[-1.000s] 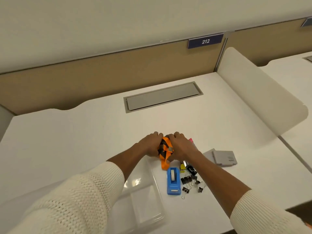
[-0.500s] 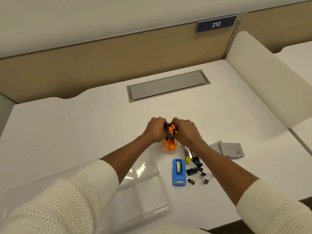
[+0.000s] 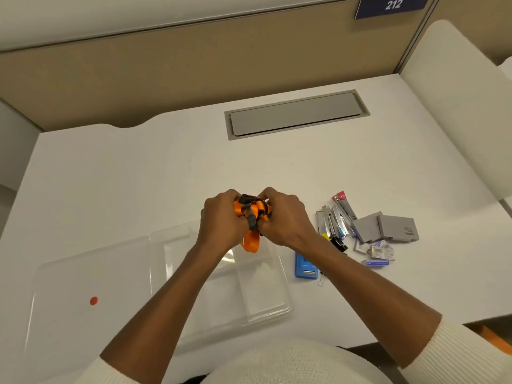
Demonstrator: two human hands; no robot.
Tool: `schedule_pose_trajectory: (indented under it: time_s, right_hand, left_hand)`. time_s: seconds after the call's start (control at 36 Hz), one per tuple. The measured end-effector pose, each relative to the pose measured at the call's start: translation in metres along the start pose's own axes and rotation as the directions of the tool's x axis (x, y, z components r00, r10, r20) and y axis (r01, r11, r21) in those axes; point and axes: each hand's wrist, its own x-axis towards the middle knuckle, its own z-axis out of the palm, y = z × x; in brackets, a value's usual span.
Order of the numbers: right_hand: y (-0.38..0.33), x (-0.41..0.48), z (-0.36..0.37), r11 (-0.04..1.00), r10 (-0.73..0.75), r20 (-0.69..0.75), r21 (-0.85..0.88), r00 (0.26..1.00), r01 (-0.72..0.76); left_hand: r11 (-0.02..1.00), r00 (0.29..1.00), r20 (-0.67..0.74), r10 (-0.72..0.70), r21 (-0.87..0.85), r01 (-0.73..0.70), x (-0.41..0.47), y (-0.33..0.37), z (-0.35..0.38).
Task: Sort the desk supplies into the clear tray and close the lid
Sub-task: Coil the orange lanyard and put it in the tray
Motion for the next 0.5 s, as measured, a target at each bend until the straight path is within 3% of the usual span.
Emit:
schedule_pose_trajectory:
  time_s: [0.19,0.39,0.5]
  right_hand:
    - [-0.003,-0.004,0.014,0.990,-0.063,0.182,-0.116,0.981,0.085]
    - [0.008,-0.006,0.003,0.967,-0.100,0.186,-0.213,0.977,0.140]
    - [0.009,-0.006,0.002,0.975,-0.116,0.239,-0.158,0.964,0.156]
  left_hand:
    - [0.997,0.992,0.108,-0.065,-0.026,0.068,-0.014,-0.023,0.015]
    - [1.000,0.994,0.106,-0.001,0.015,0.000,-0.019,-0.034,0.012]
    - [0.983,0.976,0.184,0.119,0.115,-0.142,-0.022,-0.040,0.011]
